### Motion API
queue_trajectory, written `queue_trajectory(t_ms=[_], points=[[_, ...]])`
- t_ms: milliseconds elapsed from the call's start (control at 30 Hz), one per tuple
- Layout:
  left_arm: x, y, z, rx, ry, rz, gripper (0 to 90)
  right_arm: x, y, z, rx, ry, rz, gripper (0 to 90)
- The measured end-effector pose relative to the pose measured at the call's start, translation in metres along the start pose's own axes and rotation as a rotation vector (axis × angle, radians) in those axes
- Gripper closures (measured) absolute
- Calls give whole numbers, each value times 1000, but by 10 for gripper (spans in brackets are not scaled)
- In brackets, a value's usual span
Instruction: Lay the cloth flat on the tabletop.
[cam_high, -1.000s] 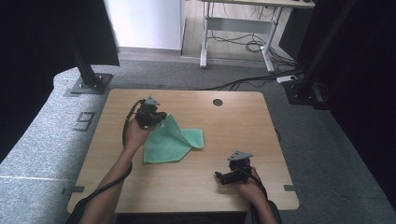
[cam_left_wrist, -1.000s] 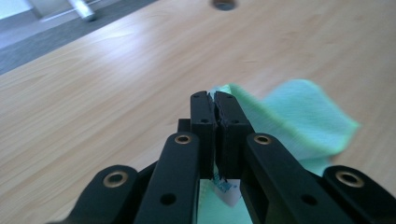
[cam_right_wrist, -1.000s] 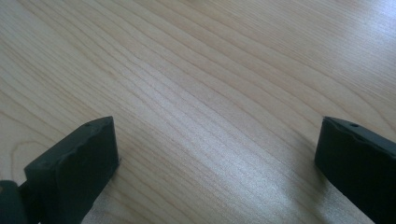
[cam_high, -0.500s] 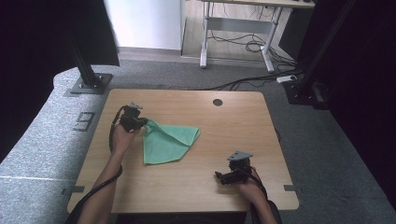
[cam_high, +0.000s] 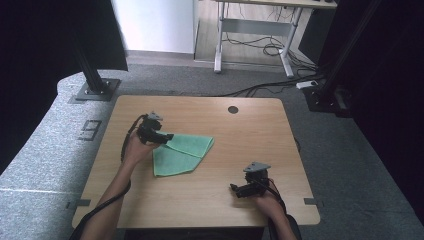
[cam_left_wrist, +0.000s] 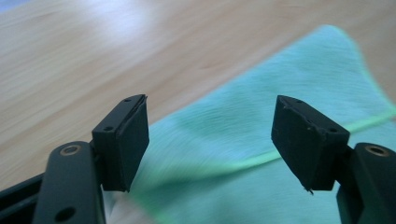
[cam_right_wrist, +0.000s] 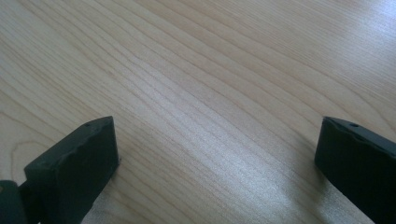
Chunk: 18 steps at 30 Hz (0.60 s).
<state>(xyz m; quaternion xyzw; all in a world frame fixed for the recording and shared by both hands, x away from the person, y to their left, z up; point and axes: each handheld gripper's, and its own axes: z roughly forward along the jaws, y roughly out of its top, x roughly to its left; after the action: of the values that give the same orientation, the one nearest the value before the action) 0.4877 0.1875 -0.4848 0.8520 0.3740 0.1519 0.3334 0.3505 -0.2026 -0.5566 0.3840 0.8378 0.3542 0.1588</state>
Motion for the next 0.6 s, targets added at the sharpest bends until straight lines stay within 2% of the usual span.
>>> queue_trajectory(t_ms=[133,300,400,600], points=[[-12,-2,23,66,-1,48,257,0,0,0,0,0,1,0],[-14,-17,45,132,0,43,259,0,0,0,0,1,2,0],[-14,-23,43,105,-16,-3,276,0,0,0,-1,0,-1,0],[-33,-34,35,102,0,16,278,0,0,0,1,0,2,0]])
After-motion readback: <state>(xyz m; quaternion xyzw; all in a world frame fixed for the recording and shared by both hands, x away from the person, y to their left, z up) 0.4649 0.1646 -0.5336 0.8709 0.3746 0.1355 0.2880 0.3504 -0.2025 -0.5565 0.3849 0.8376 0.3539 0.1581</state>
